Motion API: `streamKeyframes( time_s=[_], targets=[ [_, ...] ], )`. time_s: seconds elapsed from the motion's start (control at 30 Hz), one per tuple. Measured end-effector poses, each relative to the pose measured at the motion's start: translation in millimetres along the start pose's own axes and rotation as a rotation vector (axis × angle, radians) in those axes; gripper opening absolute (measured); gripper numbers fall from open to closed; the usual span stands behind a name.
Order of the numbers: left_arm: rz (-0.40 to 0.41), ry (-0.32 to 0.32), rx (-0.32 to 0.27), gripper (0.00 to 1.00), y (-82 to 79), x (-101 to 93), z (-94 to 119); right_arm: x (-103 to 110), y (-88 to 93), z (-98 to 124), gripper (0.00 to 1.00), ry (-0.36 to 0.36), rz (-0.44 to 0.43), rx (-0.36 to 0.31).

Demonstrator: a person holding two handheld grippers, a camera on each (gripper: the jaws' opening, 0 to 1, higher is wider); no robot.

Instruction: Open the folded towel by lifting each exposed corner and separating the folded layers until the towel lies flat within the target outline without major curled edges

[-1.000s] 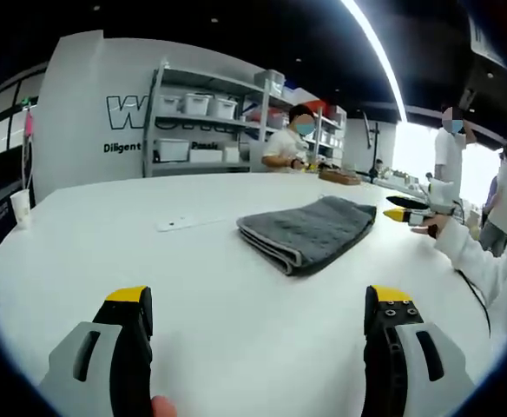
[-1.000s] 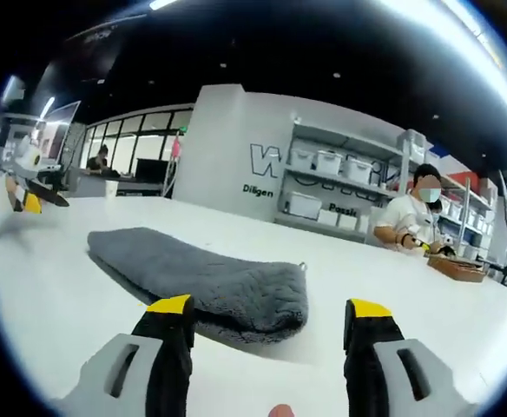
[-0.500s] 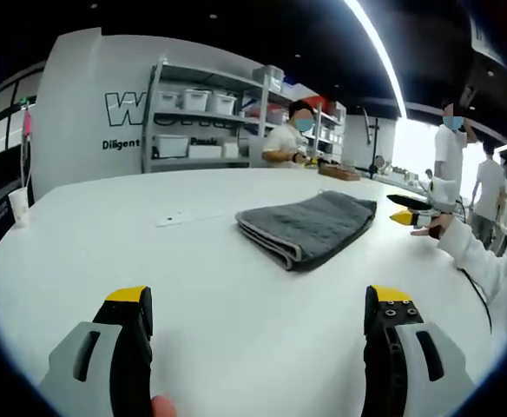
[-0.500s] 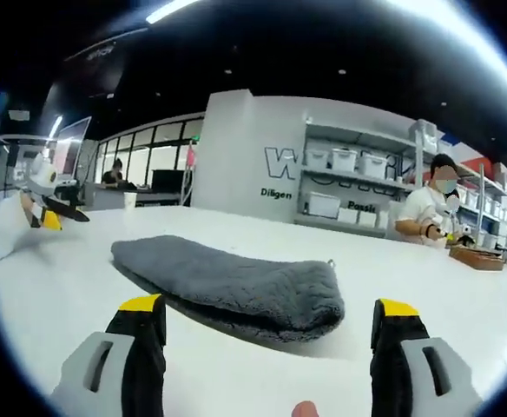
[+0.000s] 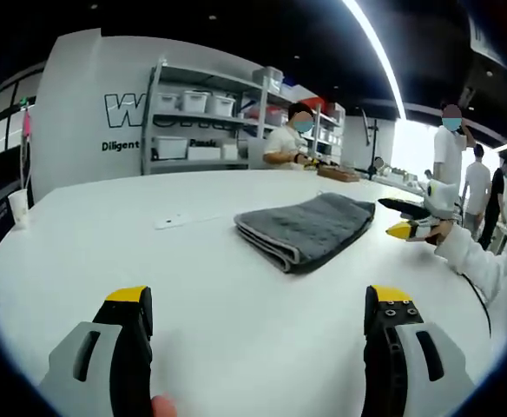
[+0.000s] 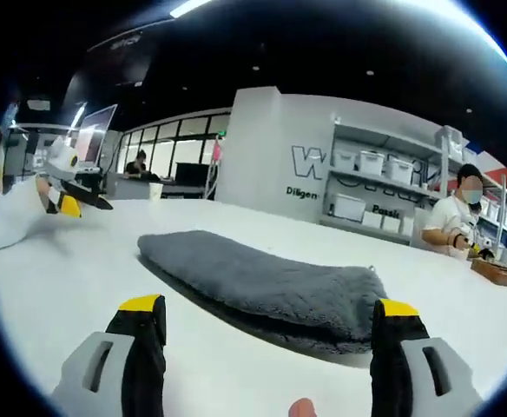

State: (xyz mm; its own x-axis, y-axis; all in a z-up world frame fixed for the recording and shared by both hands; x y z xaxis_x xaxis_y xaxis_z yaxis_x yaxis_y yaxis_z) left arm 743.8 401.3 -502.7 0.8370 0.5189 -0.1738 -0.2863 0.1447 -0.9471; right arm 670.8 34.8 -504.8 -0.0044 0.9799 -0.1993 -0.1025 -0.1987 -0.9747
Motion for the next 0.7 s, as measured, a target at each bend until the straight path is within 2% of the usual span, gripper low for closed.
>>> streamKeyframes(
  time_s=[0.1,0.23,0.43,0.53,0.57,0.7],
  targets=[
    [-0.001,0.003,0.002,1.00,0.2,0.2,-1,22,-4.8,-6,0.98,-0.052,0.036,-0.021],
    [-0.003,0.007,0.007,1.00,1.0,-0.8,-3,54,-13.5,-13,0.88,-0.127,0.089,-0.075],
    [-0.009,0.009,0.006,1.00,-0.1,-1.9,-2,107,-25.0,-29,0.84,-0.228,0.197,-0.140],
    [-0.009,0.006,0.007,1.00,0.1,-1.2,-2,124,-26.5,-34,0.81,-0.260,0.242,-0.155],
    [-0.009,0.006,0.007,1.00,0.0,-0.7,-2,139,-26.0,-39,0.80,-0.290,0.261,-0.151],
    [-0.009,0.007,0.005,1.00,-1.0,0.0,-2,159,-25.7,-52,0.73,-0.321,0.302,-0.152]
  ],
)
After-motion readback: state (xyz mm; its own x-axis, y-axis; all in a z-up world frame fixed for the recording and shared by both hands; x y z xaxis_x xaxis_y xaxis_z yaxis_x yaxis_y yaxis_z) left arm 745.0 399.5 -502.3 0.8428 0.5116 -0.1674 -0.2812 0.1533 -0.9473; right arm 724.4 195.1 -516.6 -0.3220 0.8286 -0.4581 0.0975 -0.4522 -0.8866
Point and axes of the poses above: the point that each gripper's makers call its tool centre point, and the gripper's own axes: z roughly backward along the fingers, x roughly to its left, y roughly out of its underside, the point moved 4 cm from there along z, roughly backward along the fingers, and after that the axes turned 13 degrees about y, right-handed, at the moved point
